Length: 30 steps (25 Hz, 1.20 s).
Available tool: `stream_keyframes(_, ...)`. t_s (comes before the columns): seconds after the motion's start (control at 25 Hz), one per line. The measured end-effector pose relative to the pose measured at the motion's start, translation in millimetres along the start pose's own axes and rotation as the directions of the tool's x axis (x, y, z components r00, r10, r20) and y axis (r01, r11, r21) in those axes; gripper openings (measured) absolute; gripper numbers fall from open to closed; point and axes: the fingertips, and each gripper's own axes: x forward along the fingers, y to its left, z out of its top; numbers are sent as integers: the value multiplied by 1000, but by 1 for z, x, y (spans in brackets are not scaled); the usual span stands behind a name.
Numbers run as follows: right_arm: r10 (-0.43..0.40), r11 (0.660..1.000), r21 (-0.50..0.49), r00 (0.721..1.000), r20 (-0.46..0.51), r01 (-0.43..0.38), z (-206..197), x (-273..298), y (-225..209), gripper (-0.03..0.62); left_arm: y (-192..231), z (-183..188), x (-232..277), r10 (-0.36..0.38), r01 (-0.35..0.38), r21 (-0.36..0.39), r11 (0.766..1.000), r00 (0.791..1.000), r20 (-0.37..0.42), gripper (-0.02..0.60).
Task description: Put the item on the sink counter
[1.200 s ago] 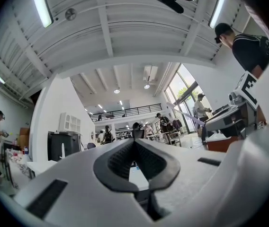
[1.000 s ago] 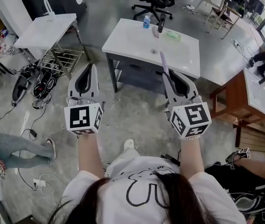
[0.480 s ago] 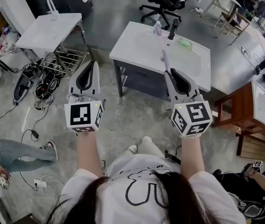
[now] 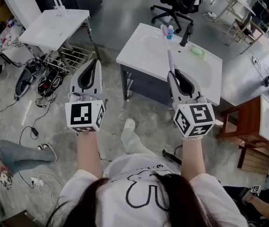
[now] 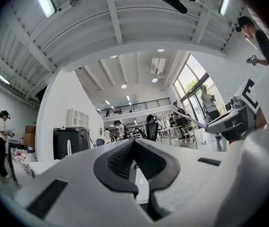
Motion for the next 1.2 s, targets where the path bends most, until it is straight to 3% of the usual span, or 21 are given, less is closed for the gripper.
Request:
stream_keyframes(0.16,9,1000,16,1000,1,-9,-5,35,-6,78,16,-12,24,13,-13,24,1000,1000,-16,8)
stream_keyframes(0.52,-31,996,78,999,-18,32,-16,125,-33,78,55,-44,112,-38,38,19,999,999,-38,8)
stream_keyframes(0.84,-68,991,115,997,-48,73,-18,210,-64,78,91,-70,201,-83,83,-7,997,995,-58,8)
stream_keyframes(1.2,-54,985,156,992,-117,72,-36,273,-79,78,112,-99,255,-97,94,-35,995,990,-104,8)
